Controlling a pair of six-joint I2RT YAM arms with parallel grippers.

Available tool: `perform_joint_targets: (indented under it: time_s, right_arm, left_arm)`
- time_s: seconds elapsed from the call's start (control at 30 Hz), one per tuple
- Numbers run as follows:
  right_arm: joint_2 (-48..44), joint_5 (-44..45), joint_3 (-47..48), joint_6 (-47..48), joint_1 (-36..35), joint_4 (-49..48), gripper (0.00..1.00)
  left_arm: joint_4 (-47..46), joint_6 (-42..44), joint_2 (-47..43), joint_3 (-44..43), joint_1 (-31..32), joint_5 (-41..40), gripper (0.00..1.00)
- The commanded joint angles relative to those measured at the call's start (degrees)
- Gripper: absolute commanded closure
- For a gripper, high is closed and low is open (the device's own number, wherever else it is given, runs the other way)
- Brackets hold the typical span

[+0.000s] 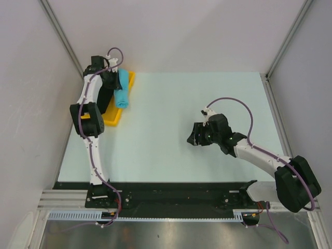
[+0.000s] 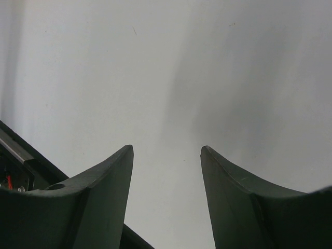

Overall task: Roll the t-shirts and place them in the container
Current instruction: Place the T-shirt in the bin.

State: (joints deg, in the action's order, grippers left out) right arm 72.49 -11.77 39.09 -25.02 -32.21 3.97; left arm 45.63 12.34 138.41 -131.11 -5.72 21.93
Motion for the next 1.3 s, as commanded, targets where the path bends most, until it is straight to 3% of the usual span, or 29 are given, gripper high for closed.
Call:
perform_joint_targets:
  time_s: [0.0,0.33,0.57,0.7,1.27]
  right_arm:
    - [1.0,-1.0,0.5,0.0,0.3,-1.6,0.4]
    - [2.9,-1.4,1.0,0.2,0.6,-1.6,0.41]
    - [3.3,-1.1,1.7,0.3,0.7,-1.3,0.41]
    - [3.5,-1.4,1.7,0.1,0.7,-1.4,0.41]
    - [2.5,-0.1,1.7,-1.2,0.7,0.2,0.42]
  left_arm:
    - [0.0,4.9,4.2,-1.4,-1.2,-4.1,0.94]
    - [-0.5,7.5,6.4,-3.5,-1.2,-3.3,0.91]
    - [-2.4,7.1,5.6,-3.2,-1.1,-8.1,0.88]
    - [-8.3,8.7,2.7,2.1,0.2,-11.1,0.87]
    - [-12.2,13.9,-2.2,9.3,3.1,-20.0,0.8]
